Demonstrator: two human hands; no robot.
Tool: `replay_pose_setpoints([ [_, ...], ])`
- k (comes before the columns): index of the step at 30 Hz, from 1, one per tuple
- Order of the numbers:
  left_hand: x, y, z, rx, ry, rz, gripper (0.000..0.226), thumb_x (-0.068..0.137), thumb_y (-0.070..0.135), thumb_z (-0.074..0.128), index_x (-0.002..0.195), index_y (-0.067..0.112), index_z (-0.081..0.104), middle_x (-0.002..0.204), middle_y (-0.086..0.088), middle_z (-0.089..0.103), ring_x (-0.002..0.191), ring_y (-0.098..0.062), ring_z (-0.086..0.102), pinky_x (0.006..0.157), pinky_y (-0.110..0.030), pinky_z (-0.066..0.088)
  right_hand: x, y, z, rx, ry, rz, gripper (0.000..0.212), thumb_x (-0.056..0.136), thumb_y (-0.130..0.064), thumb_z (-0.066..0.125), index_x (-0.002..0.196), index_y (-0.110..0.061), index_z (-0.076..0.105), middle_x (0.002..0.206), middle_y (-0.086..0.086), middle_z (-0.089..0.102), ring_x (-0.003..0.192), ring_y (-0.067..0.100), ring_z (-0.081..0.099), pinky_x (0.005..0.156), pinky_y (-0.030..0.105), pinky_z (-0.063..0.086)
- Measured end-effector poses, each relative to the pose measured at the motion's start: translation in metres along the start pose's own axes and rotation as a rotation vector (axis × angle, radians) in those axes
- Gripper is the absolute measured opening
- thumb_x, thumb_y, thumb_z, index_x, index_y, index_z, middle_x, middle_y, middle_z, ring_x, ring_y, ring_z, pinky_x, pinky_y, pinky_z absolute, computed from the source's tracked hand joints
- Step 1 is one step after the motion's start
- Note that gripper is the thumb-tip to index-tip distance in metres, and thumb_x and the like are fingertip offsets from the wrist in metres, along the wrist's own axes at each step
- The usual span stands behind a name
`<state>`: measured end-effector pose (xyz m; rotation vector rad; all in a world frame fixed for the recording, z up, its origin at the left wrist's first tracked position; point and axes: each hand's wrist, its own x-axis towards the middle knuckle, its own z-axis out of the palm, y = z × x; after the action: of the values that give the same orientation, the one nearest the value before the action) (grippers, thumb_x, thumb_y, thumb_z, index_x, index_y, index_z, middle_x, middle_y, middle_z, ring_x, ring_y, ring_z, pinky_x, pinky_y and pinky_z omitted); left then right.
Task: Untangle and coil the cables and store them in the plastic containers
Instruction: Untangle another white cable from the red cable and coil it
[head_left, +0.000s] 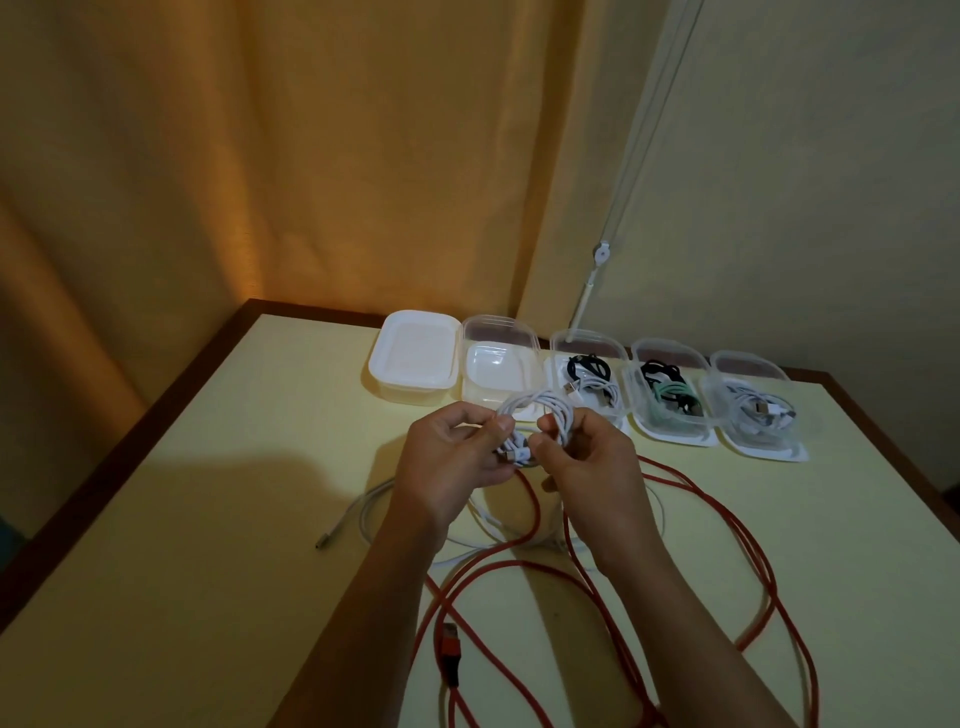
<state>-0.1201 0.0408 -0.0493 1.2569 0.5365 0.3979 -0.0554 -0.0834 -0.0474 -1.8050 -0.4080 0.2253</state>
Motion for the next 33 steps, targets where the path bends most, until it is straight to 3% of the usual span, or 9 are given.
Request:
replay_pose_setpoints([
  [2,0.000,-0.001,0.001,0.022,-0.025,0.025,0.018,0.091,0.018,0.069,0.099,0.003,0.065,0.091,-0.010,0.076,0.083,-0.022,0.075,0.069,-0.029,0.060,0.001,0.002,0.000,-0.014,0.022,0.009,0.008,0.092,-0.017,0.070,0.095,-0.024,0.071,0.085,-0.007,0.075,0.079,0.005,0.070,0.070,0.034,0.057],
  [7,0.003,-0.002,-0.001,0.114,0.034,0.074,0.011,0.089,0.022,0.072,0.091,0.012,0.069,0.091,-0.007,0.075,0.084,-0.020,0.073,0.066,-0.029,0.060,0.004,0.003,-0.002,-0.038,0.035,-0.030,0.009,0.095,-0.027,0.066,0.090,-0.029,0.074,0.075,-0.017,0.073,0.067,-0.005,0.064,0.060,0.015,0.045],
  [10,0.005,-0.005,-0.005,0.095,0.051,0.048,0.010,0.089,0.022,0.071,0.090,0.012,0.070,0.088,-0.006,0.075,0.084,-0.018,0.072,0.063,-0.027,0.058,0.005,0.001,-0.004,-0.026,0.034,-0.019,0.023,0.100,-0.033,0.056,0.087,-0.028,0.074,0.064,-0.019,0.067,0.064,-0.003,0.059,0.062,0.020,0.046],
  [17,0.006,-0.007,-0.006,0.052,0.019,0.036,0.010,0.091,0.016,0.069,0.094,0.006,0.070,0.070,0.000,0.071,0.060,-0.008,0.064,0.064,-0.031,0.060,0.009,-0.005,-0.017,-0.051,-0.027,-0.078,0.024,0.098,-0.013,0.059,0.097,-0.030,0.075,0.079,-0.017,0.075,0.072,-0.003,0.066,0.066,0.020,0.046],
  [20,0.009,-0.009,-0.009,0.031,0.074,0.054,0.009,0.093,0.016,0.067,0.097,0.009,0.071,0.072,0.001,0.072,0.065,-0.014,0.070,0.067,-0.033,0.061,0.012,-0.015,-0.024,-0.013,-0.096,-0.076,0.017,0.095,-0.009,0.064,0.094,-0.020,0.077,0.079,-0.010,0.076,0.070,-0.004,0.067,0.062,0.011,0.047],
  [25,0.012,-0.001,-0.021,0.017,0.224,0.041,0.022,0.100,0.018,0.049,0.097,0.020,0.070,0.087,-0.005,0.067,0.073,-0.020,0.067,0.060,-0.028,0.053,0.048,-0.038,-0.027,-0.170,-0.106,-0.162,0.017,0.093,-0.012,0.068,0.092,-0.025,0.078,0.076,-0.012,0.074,0.064,-0.002,0.061,0.058,0.012,0.046],
  [28,-0.004,0.026,-0.023,-0.052,0.101,0.108,0.024,0.099,0.012,0.049,0.093,0.017,0.072,0.080,-0.006,0.064,0.066,-0.016,0.059,0.054,-0.024,0.048,0.079,-0.046,-0.017,-0.282,-0.073,-0.227,0.016,0.088,-0.014,0.074,0.085,-0.028,0.079,0.075,-0.010,0.075,0.065,0.002,0.065,0.064,0.020,0.051],
  [31,-0.027,0.061,-0.025,-0.146,-0.196,0.260,0.025,0.100,0.009,0.047,0.092,0.014,0.070,0.074,-0.008,0.055,0.064,-0.016,0.051,0.053,-0.026,0.041,0.103,-0.040,0.004,-0.388,-0.054,-0.251,0.008,0.086,-0.017,0.077,0.082,-0.023,0.080,0.072,-0.009,0.074,0.058,0.002,0.062,0.061,0.025,0.047],
  [33,-0.040,0.079,-0.026,-0.192,-0.337,0.332,0.020,0.096,0.014,0.049,0.095,0.014,0.069,0.072,-0.007,0.053,0.061,-0.015,0.048,0.053,-0.027,0.039,0.112,-0.033,0.017,-0.556,-0.038,-0.269,0.019,0.089,-0.021,0.073,0.072,-0.027,0.073,0.066,-0.012,0.066,0.059,0.001,0.058,0.059,0.022,0.043],
])
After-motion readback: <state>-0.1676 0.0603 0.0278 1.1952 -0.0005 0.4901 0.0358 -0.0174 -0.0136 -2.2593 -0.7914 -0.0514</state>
